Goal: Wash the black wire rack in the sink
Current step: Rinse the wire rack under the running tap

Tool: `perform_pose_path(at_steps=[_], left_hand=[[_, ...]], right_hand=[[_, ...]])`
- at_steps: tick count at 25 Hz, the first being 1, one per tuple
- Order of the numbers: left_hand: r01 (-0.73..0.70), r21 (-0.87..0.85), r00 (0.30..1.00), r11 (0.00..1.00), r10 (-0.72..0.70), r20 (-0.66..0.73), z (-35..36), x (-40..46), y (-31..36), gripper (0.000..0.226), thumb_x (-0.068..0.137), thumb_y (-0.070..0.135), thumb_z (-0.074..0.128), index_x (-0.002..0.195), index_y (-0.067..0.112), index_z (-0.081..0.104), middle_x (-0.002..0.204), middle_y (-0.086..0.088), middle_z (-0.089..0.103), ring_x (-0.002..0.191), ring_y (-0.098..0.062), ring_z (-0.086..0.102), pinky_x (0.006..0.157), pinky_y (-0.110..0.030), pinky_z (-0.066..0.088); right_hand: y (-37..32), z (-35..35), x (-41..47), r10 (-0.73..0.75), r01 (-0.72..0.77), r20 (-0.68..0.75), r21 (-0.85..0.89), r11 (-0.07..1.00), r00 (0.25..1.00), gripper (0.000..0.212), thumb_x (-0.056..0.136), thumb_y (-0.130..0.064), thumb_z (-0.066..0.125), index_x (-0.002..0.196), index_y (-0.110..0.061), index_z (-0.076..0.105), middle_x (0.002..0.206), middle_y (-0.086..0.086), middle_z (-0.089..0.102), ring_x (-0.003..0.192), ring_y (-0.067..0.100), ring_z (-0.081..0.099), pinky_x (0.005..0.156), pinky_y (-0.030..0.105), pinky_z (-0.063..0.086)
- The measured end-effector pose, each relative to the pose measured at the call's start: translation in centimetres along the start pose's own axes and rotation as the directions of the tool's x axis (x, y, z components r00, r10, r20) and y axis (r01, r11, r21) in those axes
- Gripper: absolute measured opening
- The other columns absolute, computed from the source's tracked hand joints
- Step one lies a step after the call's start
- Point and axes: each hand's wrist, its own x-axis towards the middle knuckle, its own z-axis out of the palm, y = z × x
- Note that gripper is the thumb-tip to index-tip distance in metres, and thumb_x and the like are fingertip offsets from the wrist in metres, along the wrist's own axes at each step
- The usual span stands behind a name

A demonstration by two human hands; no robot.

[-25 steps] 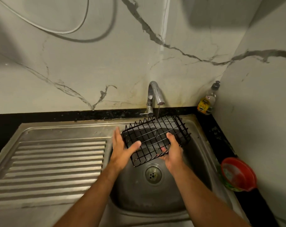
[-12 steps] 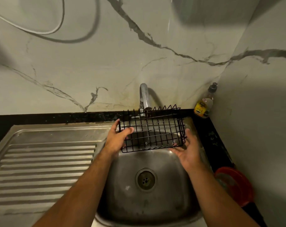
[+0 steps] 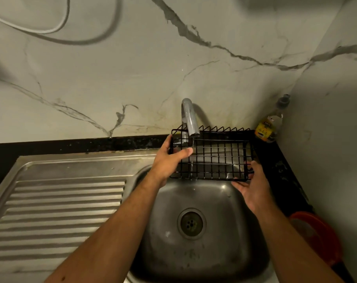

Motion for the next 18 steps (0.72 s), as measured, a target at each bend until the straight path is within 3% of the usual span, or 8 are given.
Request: perform_pose_path(at_steps=[3, 6, 7, 10, 11, 15, 18], left_hand=[[0.007, -0.071, 0.999, 0.997, -0.005, 0.037, -1.4, -0.2, -0.5, 0.118, 0.059, 0.044, 0.095, 0.157, 0.040, 0.030, 0.139, 0.005, 0.062, 0.127, -0.020, 0.060, 0.111, -0.052, 0.045], [0.042, -0.155, 0.999, 0.987, -0.044, -0.009, -3.6, -1.1, -2.3, 0.099, 0.077, 0.028, 0.086, 0.157, 0.040, 0.030, 0.131, -0.002, 0.065, 0.118, -0.022, 0.064, 0.109, -0.050, 0.047], [0.052, -0.180, 0.998, 0.982, -0.059, -0.033, -4.4, -1.5, -3.0, 0.094, 0.081, 0.023, 0.081, 0.157, 0.040, 0.029, 0.133, -0.006, 0.065, 0.116, -0.022, 0.064, 0.105, -0.049, 0.050], [0.044, -0.250, 0.991, 0.967, -0.073, -0.109, -6.8, -2.4, -4.7, 0.079, 0.091, 0.013, 0.069, 0.157, 0.038, 0.031, 0.124, -0.003, 0.070, 0.104, -0.016, 0.067, 0.077, -0.035, 0.056], [0.035, -0.255, 0.988, 0.966, -0.071, -0.136, -7.5, -2.7, -5.0, 0.075, 0.094, 0.012, 0.066, 0.156, 0.038, 0.032, 0.118, 0.002, 0.072, 0.104, -0.015, 0.067, 0.075, -0.034, 0.053], [0.019, -0.282, 0.980, 0.959, -0.074, -0.186, -9.8, -3.2, -5.8, 0.081, 0.087, 0.027, 0.073, 0.155, 0.042, 0.033, 0.112, 0.009, 0.076, 0.125, -0.029, 0.060, 0.102, -0.053, 0.046], [0.015, -0.280, 0.983, 0.960, -0.066, -0.172, -9.0, -3.3, -4.5, 0.091, 0.073, 0.044, 0.081, 0.153, 0.043, 0.037, 0.127, 0.002, 0.069, 0.121, -0.029, 0.063, 0.089, -0.048, 0.053]], right_hand=[[0.6, 0.9, -0.6, -0.017, 0.018, 0.028, -0.051, 0.999, 0.999, 0.021, 0.097, -0.033, 0.052, 0.111, -0.020, 0.063, 0.119, 0.012, 0.060, 0.113, 0.034, 0.059, 0.101, 0.051, 0.048], [1.8, 2.4, -1.2, -0.012, 0.025, 0.081, -0.161, 0.987, 0.997, 0.050, 0.081, -0.046, 0.062, 0.126, -0.022, 0.061, 0.134, 0.015, 0.054, 0.114, 0.035, 0.059, 0.094, 0.049, 0.054], [2.4, 2.9, -1.1, -0.017, 0.037, 0.100, -0.200, 0.979, 0.995, 0.051, 0.083, -0.047, 0.063, 0.128, -0.023, 0.060, 0.136, 0.012, 0.052, 0.116, 0.034, 0.058, 0.093, 0.048, 0.054], [3.6, 4.5, -1.5, -0.036, 0.087, 0.185, -0.281, 0.956, 0.982, 0.044, 0.096, -0.040, 0.056, 0.136, -0.021, 0.055, 0.141, 0.004, 0.049, 0.124, 0.031, 0.052, 0.097, 0.046, 0.052], [3.9, 5.0, -1.7, -0.026, 0.092, 0.218, -0.298, 0.950, 0.976, 0.047, 0.097, -0.041, 0.057, 0.139, -0.021, 0.052, 0.145, 0.003, 0.047, 0.127, 0.031, 0.050, 0.097, 0.044, 0.052], [3.8, 6.4, -2.5, -0.022, 0.134, 0.286, -0.377, 0.916, 0.958, 0.058, 0.096, -0.045, 0.057, 0.147, -0.023, 0.043, 0.151, 0.001, 0.040, 0.133, 0.033, 0.045, 0.094, 0.039, 0.052], [2.9, 6.2, -2.8, -0.039, 0.165, 0.306, -0.399, 0.902, 0.951, 0.053, 0.096, -0.051, 0.054, 0.142, -0.025, 0.047, 0.150, 0.002, 0.042, 0.129, 0.034, 0.049, 0.088, 0.037, 0.055]])
